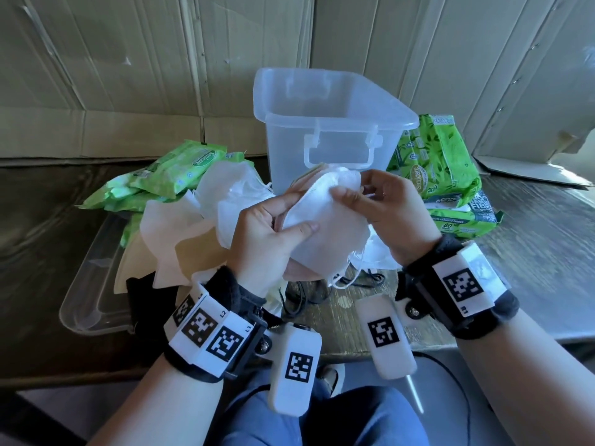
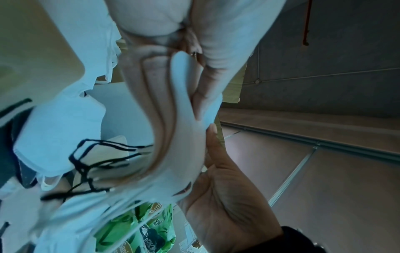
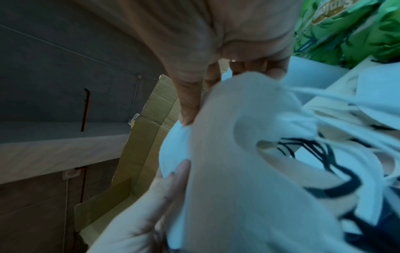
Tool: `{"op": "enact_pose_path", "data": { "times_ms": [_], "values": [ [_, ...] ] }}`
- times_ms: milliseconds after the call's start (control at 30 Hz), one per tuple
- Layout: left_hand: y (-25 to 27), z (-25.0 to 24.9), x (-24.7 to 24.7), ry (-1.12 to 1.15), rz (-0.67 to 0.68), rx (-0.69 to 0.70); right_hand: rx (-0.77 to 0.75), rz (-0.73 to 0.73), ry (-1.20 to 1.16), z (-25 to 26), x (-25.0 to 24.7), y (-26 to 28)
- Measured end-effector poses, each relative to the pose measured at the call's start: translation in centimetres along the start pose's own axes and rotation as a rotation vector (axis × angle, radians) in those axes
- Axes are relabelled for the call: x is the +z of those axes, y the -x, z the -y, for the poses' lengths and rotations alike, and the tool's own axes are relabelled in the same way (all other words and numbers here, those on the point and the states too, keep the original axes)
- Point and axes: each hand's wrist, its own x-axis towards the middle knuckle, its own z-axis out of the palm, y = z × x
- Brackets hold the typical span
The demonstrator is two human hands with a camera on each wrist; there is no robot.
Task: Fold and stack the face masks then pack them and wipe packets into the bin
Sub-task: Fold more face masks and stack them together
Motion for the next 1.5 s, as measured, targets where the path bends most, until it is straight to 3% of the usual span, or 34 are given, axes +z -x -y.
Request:
{"op": "enact_pose_path", "data": {
  "times_ms": [133, 333, 400, 500, 667, 933, 1000, 1067, 1133, 1233, 1300, 1400, 1500],
  "values": [
    [0.0, 0.1, -0.3, 0.006, 0.009, 0.059, -0.103, -0.03, -0.092, -0.1, -0.4, 0.6],
    [-0.1, 0.3, -0.3, -0.013, 0.015, -0.026, -0.121, 0.23, -0.065, -1.7, -0.3, 0.8],
    [-0.1, 0.4, -0.3, -0.02, 0.011, -0.06, -0.135, 0.257, -0.096, -1.6, -0.6, 0.7],
    [-0.4, 0.1, -0.2, -0.001, -0.008, 0.01, -0.183, 0.258, -0.138, -1.1, -1.3, 0.4],
    [-0.3, 0.2, -0.4, 0.019, 0.111, -0.045, -0.059, 0.441, -0.144, -0.4, -1.5, 0.6],
    [-0.2, 1.2, 0.1, -0.111, 0.195, 0.07, -0.086, 0.253, 0.215, -1.5, -0.8, 0.1],
    [-0.3, 1.1, 0.0, -0.159, 0.204, 0.132, -0.113, 0.269, 0.326, -1.3, -0.9, 0.1],
    [-0.4, 1.1, -0.1, -0.151, 0.207, 0.134, -0.127, 0.314, 0.281, -0.9, -1.0, 0.0],
    [-0.6, 0.9, -0.2, -0.1, 0.105, 0.132, -0.137, 0.304, 0.125, -0.6, -0.9, 0.0],
    [-0.7, 1.1, -0.2, 0.021, -0.118, 0.051, -0.159, 0.128, -0.187, -0.5, -0.6, -0.2],
    [-0.8, 1.4, 0.1, 0.087, -0.135, -0.042, -0.178, 0.079, -0.241, -0.7, -0.1, -0.2],
    [-0.9, 1.9, 0.8, 0.094, -0.133, -0.124, -0.163, 0.156, -0.237, -1.2, 0.9, 0.2],
    [-1.2, 1.9, 0.6, 0.022, -0.191, -0.062, -0.123, 0.189, -0.268, -1.3, 0.5, -0.1]
  ]
}}
